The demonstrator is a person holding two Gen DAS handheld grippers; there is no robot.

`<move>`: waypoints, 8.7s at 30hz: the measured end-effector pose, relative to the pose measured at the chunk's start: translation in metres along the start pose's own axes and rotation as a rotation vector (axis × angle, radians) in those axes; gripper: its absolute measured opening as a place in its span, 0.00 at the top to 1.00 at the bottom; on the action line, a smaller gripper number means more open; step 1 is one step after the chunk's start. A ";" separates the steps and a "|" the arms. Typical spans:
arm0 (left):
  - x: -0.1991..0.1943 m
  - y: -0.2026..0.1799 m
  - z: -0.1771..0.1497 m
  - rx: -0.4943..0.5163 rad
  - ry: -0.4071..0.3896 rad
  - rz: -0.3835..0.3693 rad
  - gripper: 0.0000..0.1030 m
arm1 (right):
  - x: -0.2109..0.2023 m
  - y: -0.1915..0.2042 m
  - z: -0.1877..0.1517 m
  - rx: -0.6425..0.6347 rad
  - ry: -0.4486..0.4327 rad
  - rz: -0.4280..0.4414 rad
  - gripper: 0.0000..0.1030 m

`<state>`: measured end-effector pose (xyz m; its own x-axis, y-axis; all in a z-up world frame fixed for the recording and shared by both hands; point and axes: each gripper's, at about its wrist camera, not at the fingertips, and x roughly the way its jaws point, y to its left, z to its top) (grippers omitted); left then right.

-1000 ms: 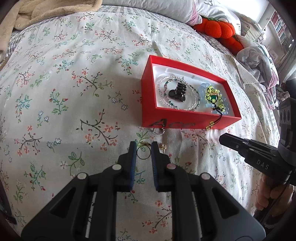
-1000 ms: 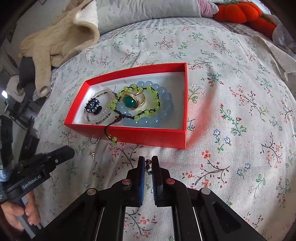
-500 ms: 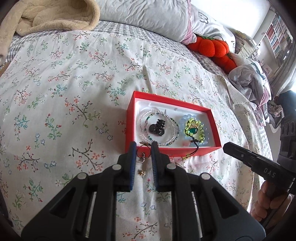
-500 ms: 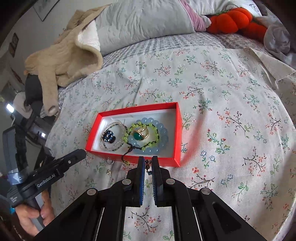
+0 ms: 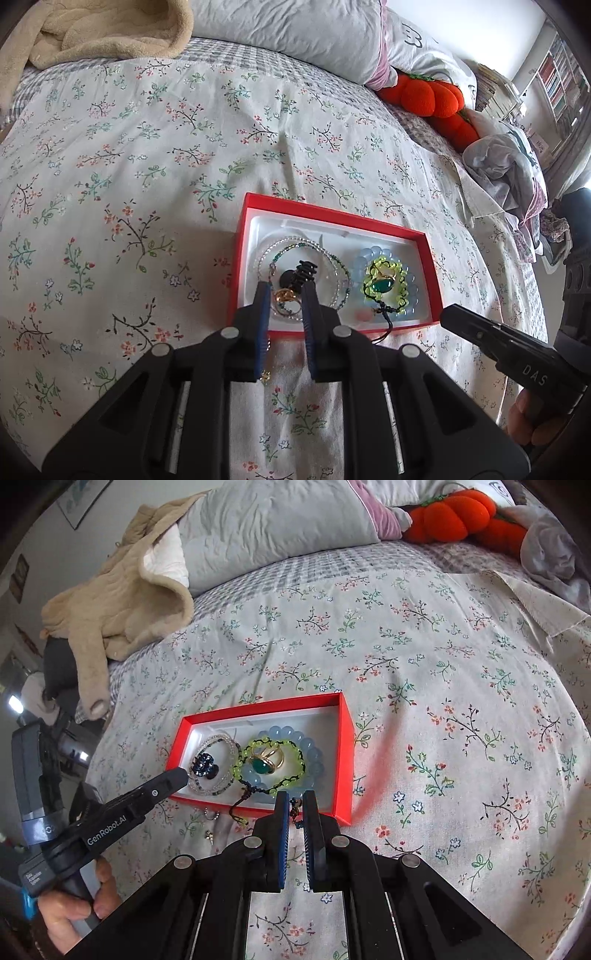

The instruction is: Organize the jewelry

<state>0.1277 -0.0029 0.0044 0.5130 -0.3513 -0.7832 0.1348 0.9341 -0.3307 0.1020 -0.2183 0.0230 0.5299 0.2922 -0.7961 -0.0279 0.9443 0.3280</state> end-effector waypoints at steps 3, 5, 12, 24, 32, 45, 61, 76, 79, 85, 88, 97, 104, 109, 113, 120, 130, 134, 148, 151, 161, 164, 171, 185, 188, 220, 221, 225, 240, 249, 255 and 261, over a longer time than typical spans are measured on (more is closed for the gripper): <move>-0.002 -0.003 -0.001 0.018 0.002 0.010 0.83 | 0.002 -0.001 0.001 0.000 0.001 -0.004 0.93; -0.004 -0.003 -0.001 0.024 0.001 0.018 0.83 | 0.003 -0.001 0.003 0.000 0.001 -0.003 0.93; -0.017 0.000 -0.005 0.047 0.001 0.052 0.77 | 0.011 0.004 0.008 -0.002 0.002 -0.002 0.93; -0.021 0.014 -0.012 0.049 0.039 0.109 0.65 | 0.019 0.008 0.022 0.012 -0.009 0.017 0.89; -0.021 0.023 -0.019 0.033 0.080 0.136 0.53 | 0.006 0.008 0.012 -0.014 0.003 0.002 0.89; -0.015 0.033 -0.036 0.049 0.140 0.191 0.39 | 0.003 0.009 -0.014 -0.074 0.051 -0.043 0.78; 0.010 0.031 -0.041 0.026 0.220 0.056 0.61 | 0.023 0.019 -0.027 -0.105 0.092 -0.070 0.44; 0.039 0.000 -0.042 0.041 0.258 0.073 0.89 | 0.030 0.018 -0.031 -0.095 0.118 -0.069 0.44; 0.038 -0.004 -0.042 0.044 0.257 0.083 0.89 | 0.032 0.019 -0.031 -0.093 0.122 -0.063 0.44; 0.026 0.010 -0.036 0.010 0.243 0.095 0.89 | 0.039 0.028 -0.033 -0.084 0.121 -0.044 0.44; 0.018 0.023 -0.033 -0.003 0.236 0.112 0.89 | 0.045 0.037 -0.034 -0.074 0.122 -0.027 0.44; 0.002 0.059 -0.033 -0.043 0.244 0.133 0.89 | 0.079 0.078 -0.033 -0.066 0.147 0.024 0.46; -0.011 0.071 -0.038 -0.056 0.246 0.113 0.89 | 0.106 0.105 -0.032 -0.035 0.146 0.007 0.49; -0.021 0.077 -0.041 -0.062 0.237 0.099 0.89 | 0.119 0.116 -0.036 -0.049 0.137 -0.054 0.51; -0.024 0.079 -0.043 -0.061 0.235 0.100 0.89 | 0.121 0.113 -0.034 -0.038 0.126 -0.094 0.65; -0.023 0.081 -0.048 -0.055 0.246 0.112 0.89 | 0.117 0.108 -0.035 -0.051 0.137 -0.108 0.81; -0.024 0.077 -0.048 -0.035 0.235 0.115 0.89 | 0.088 0.093 -0.047 -0.040 0.207 -0.055 0.81; -0.022 0.070 -0.047 -0.024 0.227 0.109 0.89 | 0.070 0.076 -0.048 -0.020 0.208 -0.050 0.81; -0.032 0.036 -0.032 -0.030 0.155 0.047 0.89 | 0.014 0.037 -0.032 0.007 0.116 -0.018 0.81; -0.032 0.027 -0.026 -0.043 0.128 0.024 0.89 | 0.003 0.030 -0.023 0.013 0.087 -0.008 0.81; -0.025 -0.009 -0.008 -0.004 -0.006 -0.054 0.89 | -0.009 0.012 0.004 0.009 0.032 -0.007 0.81; -0.014 -0.016 -0.007 0.003 -0.002 -0.068 0.89 | -0.009 0.007 0.008 0.007 0.025 0.003 0.81; 0.003 -0.028 -0.009 0.002 0.024 -0.052 0.89 | -0.006 -0.002 0.011 0.037 0.027 0.007 0.81; -0.013 -0.032 -0.015 0.046 0.006 -0.018 0.72 | 0.006 0.002 0.016 0.026 0.032 -0.006 0.81; -0.015 -0.030 -0.018 0.062 0.009 -0.002 0.72 | 0.012 0.004 0.018 0.023 0.029 -0.008 0.80; -0.036 -0.015 -0.054 0.104 0.060 0.261 0.01 | -0.029 0.012 -0.021 -0.077 -0.081 -0.193 0.00; -0.038 -0.016 -0.057 0.110 0.057 0.272 0.01 | -0.030 0.014 -0.026 -0.091 -0.078 -0.204 0.00; -0.049 -0.014 -0.068 0.102 0.047 0.318 0.01 | -0.037 0.019 -0.046 -0.131 -0.067 -0.250 0.00; -0.068 -0.005 -0.091 0.079 0.017 0.380 0.01 | -0.045 0.035 -0.088 -0.182 -0.047 -0.291 0.00; -0.067 -0.006 -0.092 0.085 0.020 0.375 0.01 | -0.039 0.034 -0.086 -0.167 -0.051 -0.310 0.00; -0.067 -0.008 -0.093 0.092 0.015 0.376 0.01 | -0.037 0.036 -0.087 -0.171 -0.045 -0.308 0.00; -0.068 -0.008 -0.093 0.098 0.013 0.378 0.01 | -0.037 0.036 -0.087 -0.172 -0.043 -0.308 0.00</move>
<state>0.0127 0.0073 0.0114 0.5309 0.0188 -0.8472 0.0189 0.9992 0.0340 0.0075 -0.1814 0.0198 0.5708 -0.0132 -0.8210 -0.0019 0.9998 -0.0174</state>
